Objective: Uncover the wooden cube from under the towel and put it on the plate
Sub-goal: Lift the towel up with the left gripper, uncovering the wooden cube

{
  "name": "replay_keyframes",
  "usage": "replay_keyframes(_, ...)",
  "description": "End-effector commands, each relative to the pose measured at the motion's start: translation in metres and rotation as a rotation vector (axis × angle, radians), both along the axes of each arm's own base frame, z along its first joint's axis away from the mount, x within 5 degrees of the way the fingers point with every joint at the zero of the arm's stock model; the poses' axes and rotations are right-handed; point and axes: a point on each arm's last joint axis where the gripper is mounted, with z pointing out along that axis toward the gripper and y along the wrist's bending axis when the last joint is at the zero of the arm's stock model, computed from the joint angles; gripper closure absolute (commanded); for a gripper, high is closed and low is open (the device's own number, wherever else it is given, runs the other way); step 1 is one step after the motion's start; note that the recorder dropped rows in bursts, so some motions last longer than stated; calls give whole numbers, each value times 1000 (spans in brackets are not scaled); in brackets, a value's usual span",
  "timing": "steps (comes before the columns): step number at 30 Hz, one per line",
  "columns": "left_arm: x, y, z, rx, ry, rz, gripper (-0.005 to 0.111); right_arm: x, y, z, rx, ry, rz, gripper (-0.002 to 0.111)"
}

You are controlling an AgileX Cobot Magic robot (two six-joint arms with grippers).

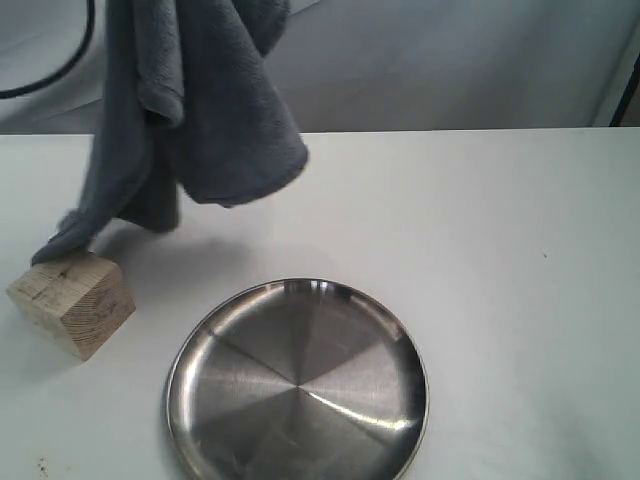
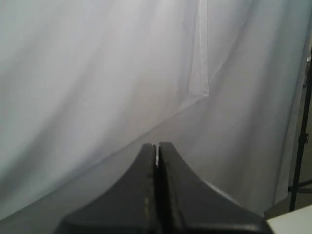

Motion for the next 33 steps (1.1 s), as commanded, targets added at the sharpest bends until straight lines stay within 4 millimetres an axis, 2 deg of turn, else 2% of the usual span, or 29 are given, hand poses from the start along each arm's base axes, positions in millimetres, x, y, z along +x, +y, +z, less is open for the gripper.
replay_keyframes(1,11,-6,-11,5,-24,8,107,0,0,-1,2,-5,-7,108)
replay_keyframes(5,15,-7,-14,-10,-32,16,107,0,0,-1,2,-5,-7,108)
replay_keyframes(11,12,-6,7,-157,-209,4,107,0,0,-1,2,-5,-7,108)
replay_keyframes(15,2,-18,19,-264,-315,-171,107,0,0,-1,2,-5,-7,108)
replay_keyframes(18,-6,-26,25,-253,-393,-295,107,0,0,-1,2,-5,-7,108)
replay_keyframes(20,-3,-25,22,-237,-356,-277,107,0,0,-1,2,-5,-7,108)
replay_keyframes(25,11,-24,-4,-151,-165,-198,107,0,0,-1,2,-5,-7,108)
replay_keyframes(30,27,-25,-31,-15,-113,-162,107,0,0,-1,2,-5,-7,108)
replay_keyframes(33,36,-11,-37,-35,-88,-114,107,0,0,-1,2,-5,-7,108)
